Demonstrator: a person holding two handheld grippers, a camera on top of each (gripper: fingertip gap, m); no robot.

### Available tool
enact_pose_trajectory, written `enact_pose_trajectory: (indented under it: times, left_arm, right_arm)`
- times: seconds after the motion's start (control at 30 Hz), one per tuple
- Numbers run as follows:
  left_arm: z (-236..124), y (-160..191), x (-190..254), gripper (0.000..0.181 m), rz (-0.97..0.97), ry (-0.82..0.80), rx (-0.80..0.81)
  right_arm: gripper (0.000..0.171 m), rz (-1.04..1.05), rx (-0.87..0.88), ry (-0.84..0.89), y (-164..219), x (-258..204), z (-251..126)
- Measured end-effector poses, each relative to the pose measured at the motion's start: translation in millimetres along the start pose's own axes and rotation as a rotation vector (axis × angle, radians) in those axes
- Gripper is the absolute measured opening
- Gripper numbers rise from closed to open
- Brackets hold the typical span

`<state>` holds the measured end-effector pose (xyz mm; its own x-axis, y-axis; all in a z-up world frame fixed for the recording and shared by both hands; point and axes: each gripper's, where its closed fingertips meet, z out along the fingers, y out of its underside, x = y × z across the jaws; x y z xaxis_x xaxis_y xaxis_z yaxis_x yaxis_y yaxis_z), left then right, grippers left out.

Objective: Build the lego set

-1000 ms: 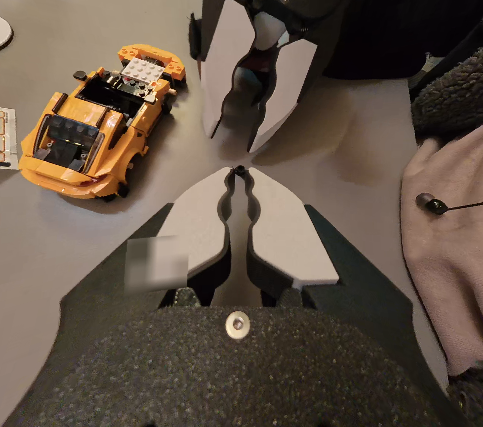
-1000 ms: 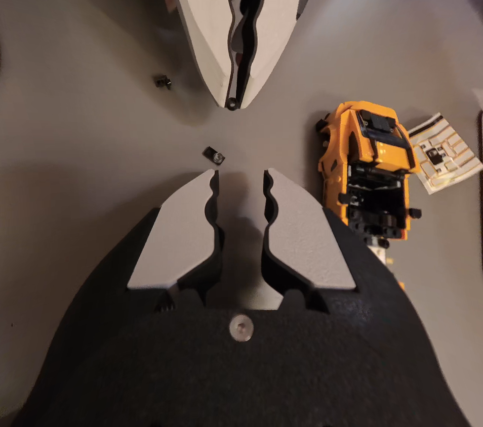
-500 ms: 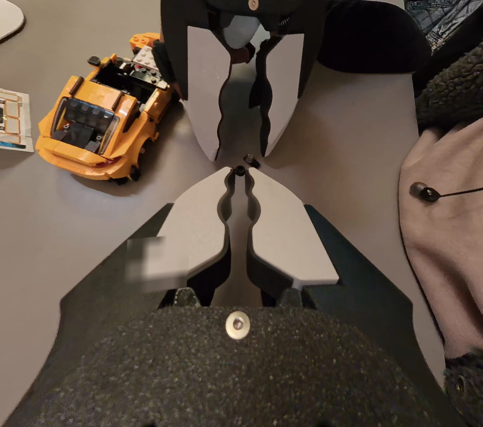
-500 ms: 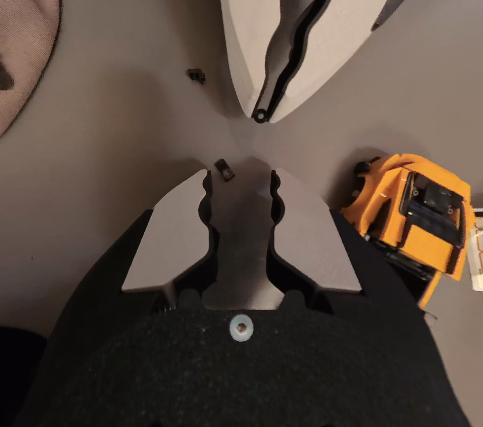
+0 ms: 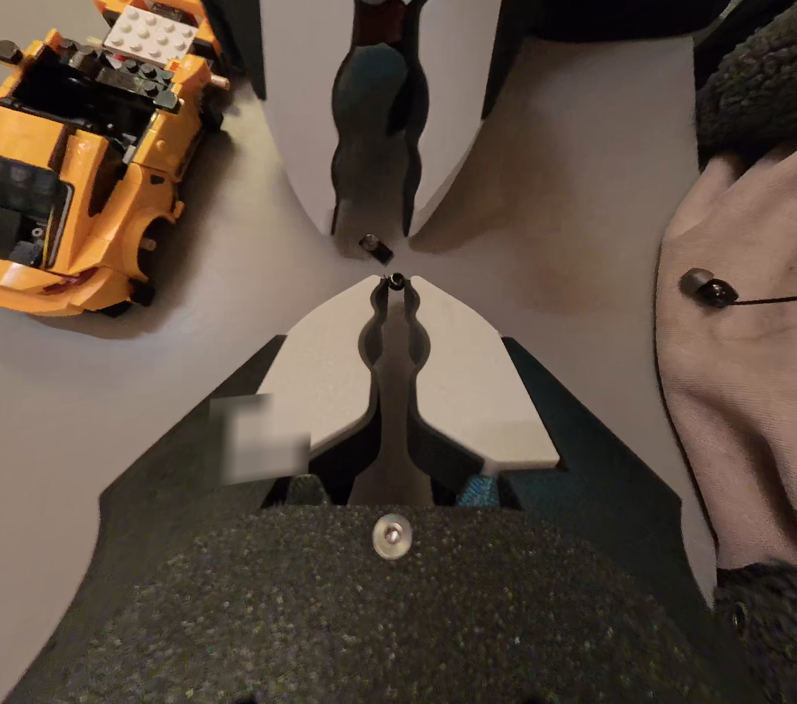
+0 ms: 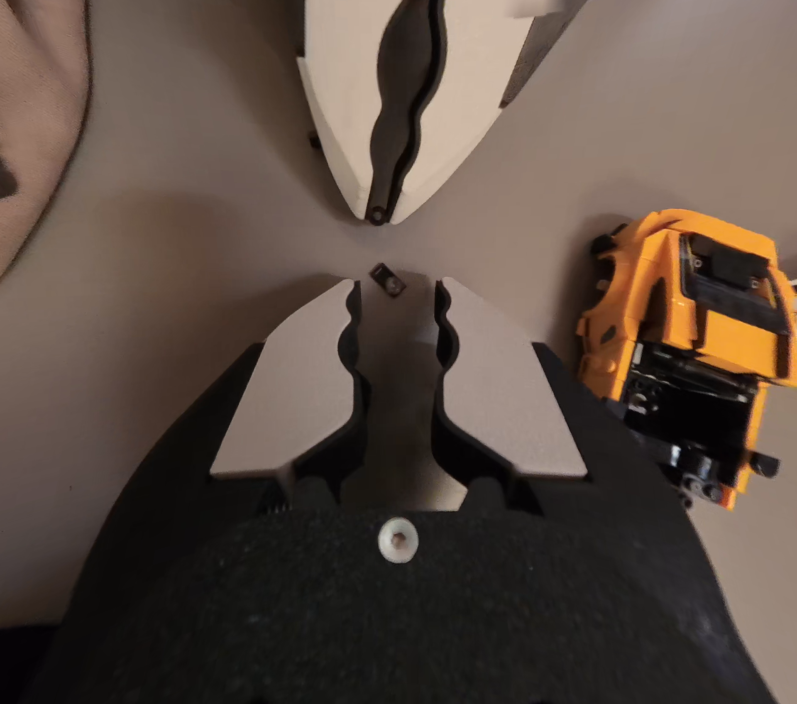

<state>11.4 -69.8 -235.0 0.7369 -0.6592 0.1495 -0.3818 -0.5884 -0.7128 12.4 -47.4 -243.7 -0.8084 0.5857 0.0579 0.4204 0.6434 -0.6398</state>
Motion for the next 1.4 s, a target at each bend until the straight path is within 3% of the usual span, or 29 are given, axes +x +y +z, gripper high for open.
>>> enact_pose_trajectory:
  times: [0.17, 0.8, 1.4]
  left_arm:
    - [5, 0, -2, 0.007, -0.04, -0.03, -0.019]
    - [23, -8, 0, 0.007, 0.179, 0.008, -0.107]
    - [26, -7, 1, 0.011, 0.162, 0.042, -0.087]
  right_arm:
    - [0.02, -0.021, -0.041, -0.057, 2, -10, 2]
    - [0.019, 0.091, -0.03, 0.034, 13, -27, -6]
    - [0.017, 0.127, 0.027, 0.039, 13, -28, -11]
